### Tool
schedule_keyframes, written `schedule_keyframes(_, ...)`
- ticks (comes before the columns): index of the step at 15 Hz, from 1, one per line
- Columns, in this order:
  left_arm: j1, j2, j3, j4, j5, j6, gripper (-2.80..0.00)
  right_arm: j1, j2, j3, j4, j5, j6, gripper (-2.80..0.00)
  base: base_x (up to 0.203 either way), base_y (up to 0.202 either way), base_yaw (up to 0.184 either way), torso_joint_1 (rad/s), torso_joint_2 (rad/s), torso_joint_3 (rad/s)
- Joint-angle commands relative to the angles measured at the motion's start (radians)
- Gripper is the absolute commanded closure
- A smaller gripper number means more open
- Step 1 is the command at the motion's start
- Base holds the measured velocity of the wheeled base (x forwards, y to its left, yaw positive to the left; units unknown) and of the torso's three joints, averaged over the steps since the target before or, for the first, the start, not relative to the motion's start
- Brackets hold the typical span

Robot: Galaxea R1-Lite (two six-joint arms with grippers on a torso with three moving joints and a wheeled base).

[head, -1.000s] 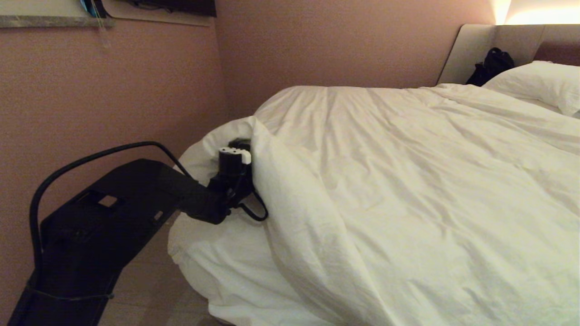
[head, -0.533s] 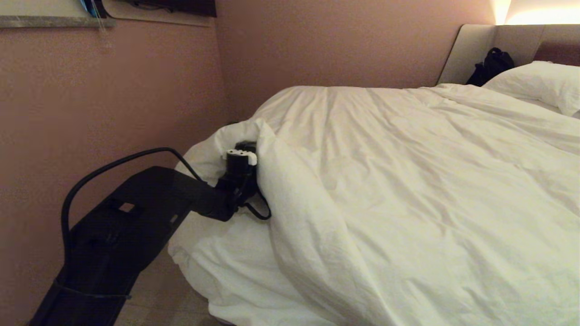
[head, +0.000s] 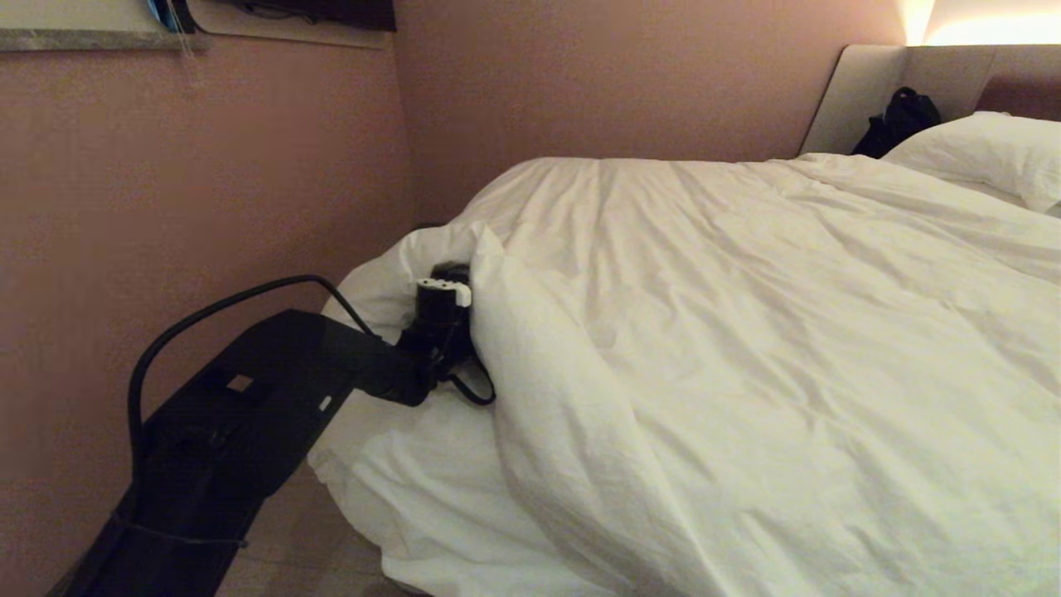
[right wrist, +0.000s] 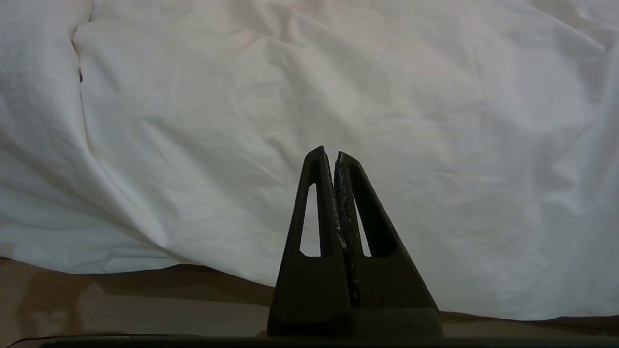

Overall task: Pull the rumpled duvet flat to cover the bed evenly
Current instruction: Flatten the corners of the folded blanket

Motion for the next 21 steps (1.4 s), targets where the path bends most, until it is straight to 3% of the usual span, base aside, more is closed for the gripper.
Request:
schedule_keyframes(1, 0.0, -0.005, 0.012, -0.008, 0.0, -0.004, 0.0, 0.0, 0.001, 0.0, 0.0, 0.0, 0.0, 0.0, 0.0, 0.0, 0.0, 0.0, 0.0, 0.0)
schedule_keyframes(10, 0.028, -0.158, 0.184, -0.024, 0.002, -0.006, 0.0, 0.0, 0.001, 0.0, 0.0, 0.0, 0.0, 0.0, 0.0, 0.0, 0.0, 0.0, 0.0, 0.0)
schedule_keyframes(15, 0.056, -0.35, 0.435, -0.11, 0.002, 0.001, 0.0, 0.0, 0.001, 0.0, 0.0, 0.0, 0.0, 0.0, 0.0, 0.0, 0.0, 0.0, 0.0, 0.0)
schedule_keyframes(21, 0.08, -0.632, 0.706, -0.126, -0.004, 0.026, 0.0, 0.0, 0.001, 0.0, 0.0, 0.0, 0.0, 0.0, 0.0, 0.0, 0.0, 0.0, 0.0, 0.0)
